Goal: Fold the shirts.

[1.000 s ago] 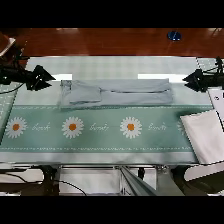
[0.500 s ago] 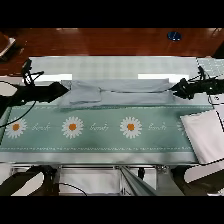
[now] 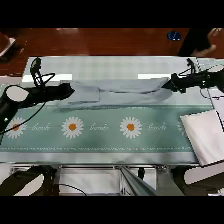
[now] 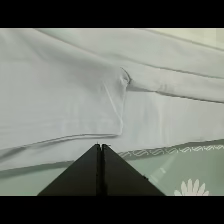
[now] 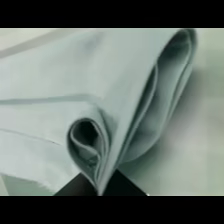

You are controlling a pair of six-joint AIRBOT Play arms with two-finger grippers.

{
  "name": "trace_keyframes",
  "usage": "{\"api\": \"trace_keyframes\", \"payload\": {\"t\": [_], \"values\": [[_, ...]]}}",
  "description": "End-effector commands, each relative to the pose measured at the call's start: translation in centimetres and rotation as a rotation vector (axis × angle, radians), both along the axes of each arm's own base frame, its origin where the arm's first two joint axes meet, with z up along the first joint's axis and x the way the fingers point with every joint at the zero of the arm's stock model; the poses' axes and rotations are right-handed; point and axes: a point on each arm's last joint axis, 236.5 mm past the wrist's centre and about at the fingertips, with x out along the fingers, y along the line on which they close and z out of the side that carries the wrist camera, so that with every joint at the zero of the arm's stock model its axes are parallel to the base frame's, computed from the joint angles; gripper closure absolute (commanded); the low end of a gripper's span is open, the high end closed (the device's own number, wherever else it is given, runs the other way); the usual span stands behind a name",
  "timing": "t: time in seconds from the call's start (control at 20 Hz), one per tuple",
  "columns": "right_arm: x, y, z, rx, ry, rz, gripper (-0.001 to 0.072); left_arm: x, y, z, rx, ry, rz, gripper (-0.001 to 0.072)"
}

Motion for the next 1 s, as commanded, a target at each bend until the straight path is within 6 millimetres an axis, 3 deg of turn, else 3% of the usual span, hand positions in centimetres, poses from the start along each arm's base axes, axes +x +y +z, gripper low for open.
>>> {"api": "trace_keyframes", "payload": {"t": [0.0,0.1,0.25,0.4,0.55,0.65,0.8,0.95], "values": [[-3.0,-1.3,5.0,-0.089,-0.055,0.060,0.0681,0.0,-2.2,0.2,0.001,-0.031,-0.037,0.0689],[-5.4,-1.4,7.9,-0.152,-0.113,0.058,0.0681,-0.5,-5.4,-0.7,0.011,-0.026,-0.114,0.0691],[-9.3,-0.1,12.0,-0.191,-0.204,0.035,0.0681,-0.7,-12.2,-3.1,0.028,0.024,-0.267,0.0690],[-12.5,0.9,14.8,-0.212,-0.267,0.013,0.0681,0.5,-20.2,-4.5,0.026,0.035,-0.413,0.0691],[-14.4,1.7,17.0,-0.221,-0.312,0.010,0.0681,0.1,-28.2,-5.4,0.002,0.077,-0.567,0.0691],[-15.2,2.0,18.1,-0.227,-0.338,0.004,0.0680,-1.0,-32.9,-6.3,-0.022,0.119,-0.644,0.0691],[-16.0,2.4,18.6,-0.225,-0.343,0.015,0.0681,-3.9,-38.4,-7.6,-0.059,0.187,-0.691,0.0691],[-15.8,2.5,18.8,-0.221,-0.348,0.011,0.0680,-8.7,-42.4,-9.1,-0.060,0.221,-0.774,0.0691]]}}
